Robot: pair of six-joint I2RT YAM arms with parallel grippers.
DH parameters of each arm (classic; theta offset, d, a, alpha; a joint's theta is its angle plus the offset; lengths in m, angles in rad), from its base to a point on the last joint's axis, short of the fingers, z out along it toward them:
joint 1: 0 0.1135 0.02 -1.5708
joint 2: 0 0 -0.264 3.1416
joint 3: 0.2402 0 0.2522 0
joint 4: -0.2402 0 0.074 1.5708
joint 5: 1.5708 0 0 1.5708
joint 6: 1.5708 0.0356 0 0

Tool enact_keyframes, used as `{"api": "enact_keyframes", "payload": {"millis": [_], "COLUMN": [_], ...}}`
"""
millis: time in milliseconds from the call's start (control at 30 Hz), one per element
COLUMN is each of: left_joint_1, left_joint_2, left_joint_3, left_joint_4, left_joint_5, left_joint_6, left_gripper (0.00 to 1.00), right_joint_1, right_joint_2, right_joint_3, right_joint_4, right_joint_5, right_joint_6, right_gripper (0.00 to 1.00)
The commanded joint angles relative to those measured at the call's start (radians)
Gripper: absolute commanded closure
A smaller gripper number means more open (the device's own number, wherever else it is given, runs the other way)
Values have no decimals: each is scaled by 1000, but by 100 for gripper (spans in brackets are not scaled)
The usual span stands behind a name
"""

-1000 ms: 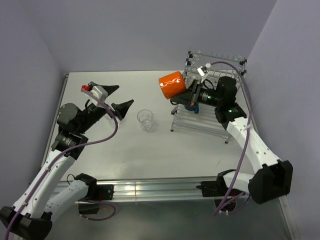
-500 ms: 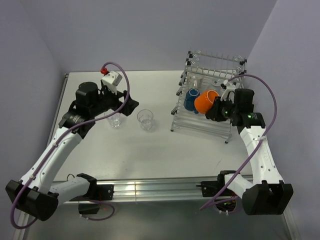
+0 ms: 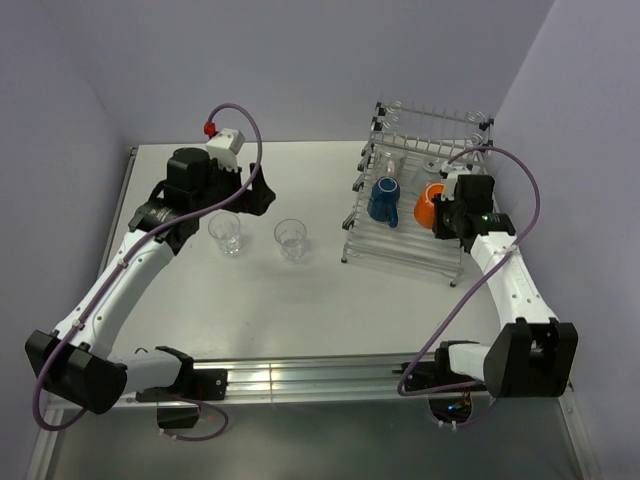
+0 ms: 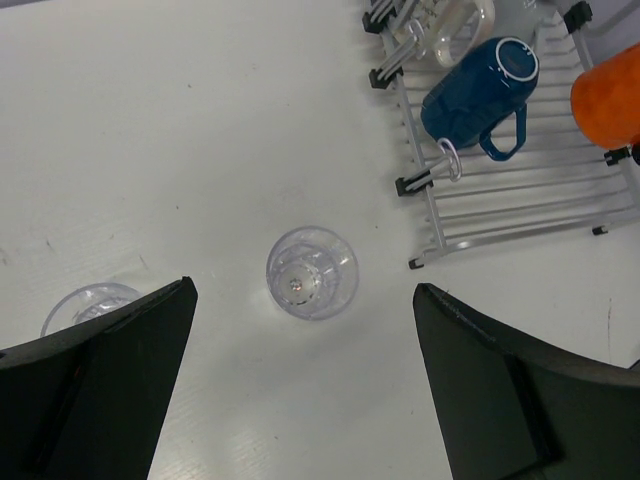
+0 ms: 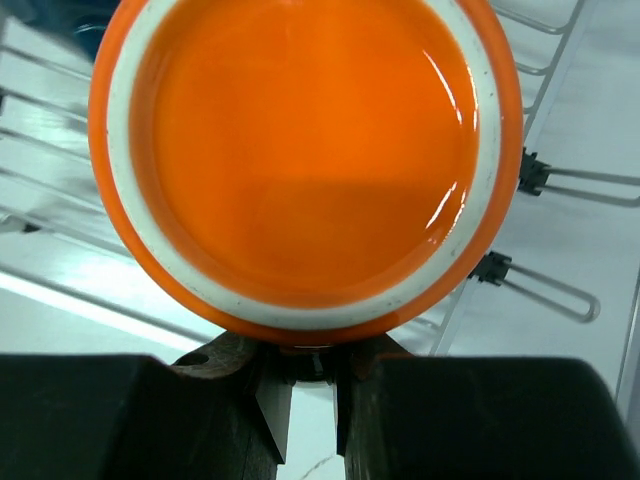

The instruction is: Load the cups into the dish rack

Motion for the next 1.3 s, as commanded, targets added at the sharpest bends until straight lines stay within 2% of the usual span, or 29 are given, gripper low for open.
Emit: {"api": "enact_keyframes", "payload": {"millis": [0,533,900,1133,1267], "left_joint_1": [-2,-2,-2,-2,-2], "left_joint_2": [9,32,44,61,67], "left_joint_3": [61,59,42,52,53], "left_joint_4": [12,38,34,28,26], "left_joint_5": [-65,-71,-103,-123,-125], "left_joint_6": [-42,-19,-29,-16,-11], "left_gripper": [1,1,1,1,1], "right_joint_1": [-2,-2,-1,-1,-1], "right_joint_2": [27,181,245,266,273], "right_joint_3": [10,-38,-36,-42,-51], "right_joint_4": [171,334,372,375,380], "right_joint_5": [63,64,87,83,83], "right_joint_6": [-21,-33,-30,-27,-32], "right_gripper": [100,100,100,90,79]}}
